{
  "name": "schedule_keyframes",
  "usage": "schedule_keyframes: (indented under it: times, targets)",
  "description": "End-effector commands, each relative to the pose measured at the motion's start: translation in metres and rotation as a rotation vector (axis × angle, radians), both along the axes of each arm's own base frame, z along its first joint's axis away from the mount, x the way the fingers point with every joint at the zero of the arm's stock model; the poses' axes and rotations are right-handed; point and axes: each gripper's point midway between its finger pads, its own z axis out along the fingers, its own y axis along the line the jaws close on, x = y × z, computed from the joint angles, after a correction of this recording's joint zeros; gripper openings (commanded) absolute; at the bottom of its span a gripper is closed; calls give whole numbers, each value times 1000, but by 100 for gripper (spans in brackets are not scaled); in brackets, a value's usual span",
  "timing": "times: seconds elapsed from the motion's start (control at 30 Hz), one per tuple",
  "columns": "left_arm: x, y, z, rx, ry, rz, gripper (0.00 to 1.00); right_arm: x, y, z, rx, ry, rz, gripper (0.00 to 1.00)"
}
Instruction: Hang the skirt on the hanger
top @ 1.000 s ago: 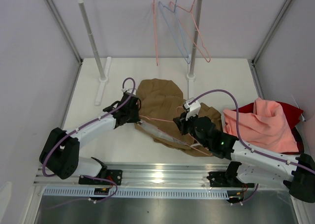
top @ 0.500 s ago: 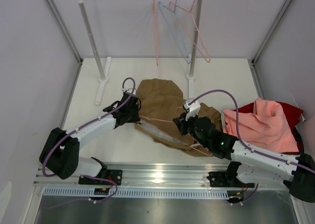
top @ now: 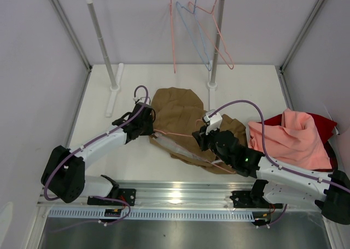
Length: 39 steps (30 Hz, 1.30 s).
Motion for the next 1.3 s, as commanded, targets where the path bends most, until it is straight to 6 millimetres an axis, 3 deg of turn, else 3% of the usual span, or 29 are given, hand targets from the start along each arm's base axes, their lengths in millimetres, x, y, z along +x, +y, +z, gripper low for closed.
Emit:
schedule_keyframes:
  times: [0.0,0.5,0.9,1.27]
  targets:
    - [11,-8,25,-41,-69,-1,0,3,2,9,18,-15,-19,0]
    - [1,-24,26,-90,-52,-99,0,18,11,28,33,-62,-35,0]
    - [-1,-13,20,-39,-44,-84,0,21,1,32,37,-69,-61,0]
    - [-5,-16,19,-44,-32,-114,0,24,1,38,49,-77,-64,0]
